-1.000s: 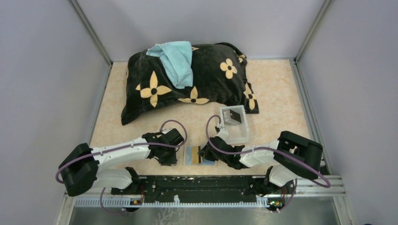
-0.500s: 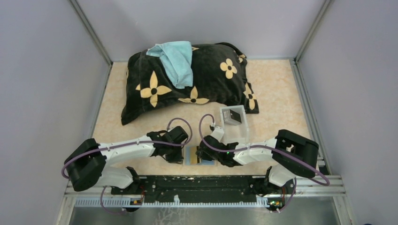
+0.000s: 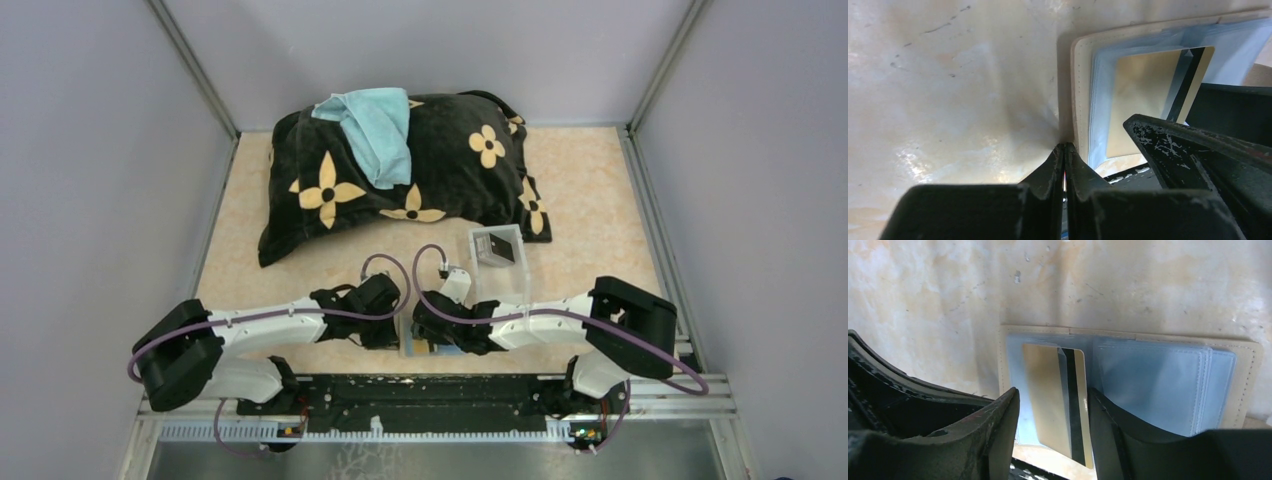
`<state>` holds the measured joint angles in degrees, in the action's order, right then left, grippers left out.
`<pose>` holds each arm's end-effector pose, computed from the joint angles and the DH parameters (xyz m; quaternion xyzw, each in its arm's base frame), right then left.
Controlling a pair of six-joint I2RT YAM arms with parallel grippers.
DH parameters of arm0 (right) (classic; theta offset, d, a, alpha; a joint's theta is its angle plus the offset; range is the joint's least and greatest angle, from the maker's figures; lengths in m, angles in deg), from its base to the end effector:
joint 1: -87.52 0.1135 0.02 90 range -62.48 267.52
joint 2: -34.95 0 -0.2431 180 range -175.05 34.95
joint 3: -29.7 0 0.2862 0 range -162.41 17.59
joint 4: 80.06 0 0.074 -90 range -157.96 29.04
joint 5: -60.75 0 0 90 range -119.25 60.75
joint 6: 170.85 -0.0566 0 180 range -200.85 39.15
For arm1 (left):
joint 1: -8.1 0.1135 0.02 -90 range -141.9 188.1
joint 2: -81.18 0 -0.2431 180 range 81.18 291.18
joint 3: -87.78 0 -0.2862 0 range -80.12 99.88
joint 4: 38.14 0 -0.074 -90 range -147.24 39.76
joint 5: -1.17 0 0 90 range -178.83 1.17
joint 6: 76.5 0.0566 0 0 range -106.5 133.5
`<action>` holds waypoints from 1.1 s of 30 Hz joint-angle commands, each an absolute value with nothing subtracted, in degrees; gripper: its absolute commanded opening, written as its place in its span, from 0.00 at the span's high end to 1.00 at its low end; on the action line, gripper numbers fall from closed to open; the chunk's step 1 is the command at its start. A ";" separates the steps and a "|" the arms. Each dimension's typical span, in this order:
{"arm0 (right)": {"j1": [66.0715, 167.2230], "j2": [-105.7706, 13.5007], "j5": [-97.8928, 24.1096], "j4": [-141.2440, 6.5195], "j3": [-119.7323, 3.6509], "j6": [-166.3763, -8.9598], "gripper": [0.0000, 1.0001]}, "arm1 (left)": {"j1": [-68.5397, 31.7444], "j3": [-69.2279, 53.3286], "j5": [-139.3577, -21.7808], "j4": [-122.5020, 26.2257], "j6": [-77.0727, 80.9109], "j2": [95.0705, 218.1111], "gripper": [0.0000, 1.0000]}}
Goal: Put the credit cards into the card holder
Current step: Insert the credit card into the card holder.
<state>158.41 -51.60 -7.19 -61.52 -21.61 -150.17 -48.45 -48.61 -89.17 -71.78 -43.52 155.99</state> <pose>0.1228 0.2896 0.0890 0.0467 0.9336 0.2250 0.2748 0.1417 -0.2139 0.0816 -0.0046 0.9760 -0.1806 0.1217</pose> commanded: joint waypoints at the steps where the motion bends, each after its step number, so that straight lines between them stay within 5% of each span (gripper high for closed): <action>1: 159.83 -53.06 -6.77 -42.61 -20.90 -149.06 0.47 | -49.07 -54.52 -93.39 -72.90 -43.29 158.37 0.91; 21: 163.23 -60.62 -1.97 -28.16 -30.52 -151.17 0.23 | -49.33 -64.03 -90.40 -66.60 -48.67 148.53 0.97; 33: 163.46 -61.16 0.16 -21.68 -34.05 -153.37 0.23 | -49.29 -65.95 -90.03 -66.30 -50.82 142.96 0.99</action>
<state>163.16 -58.18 0.90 -31.80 -34.33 -152.62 -48.80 -62.73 -88.25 -57.71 -51.41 143.07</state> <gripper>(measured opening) 0.769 0.014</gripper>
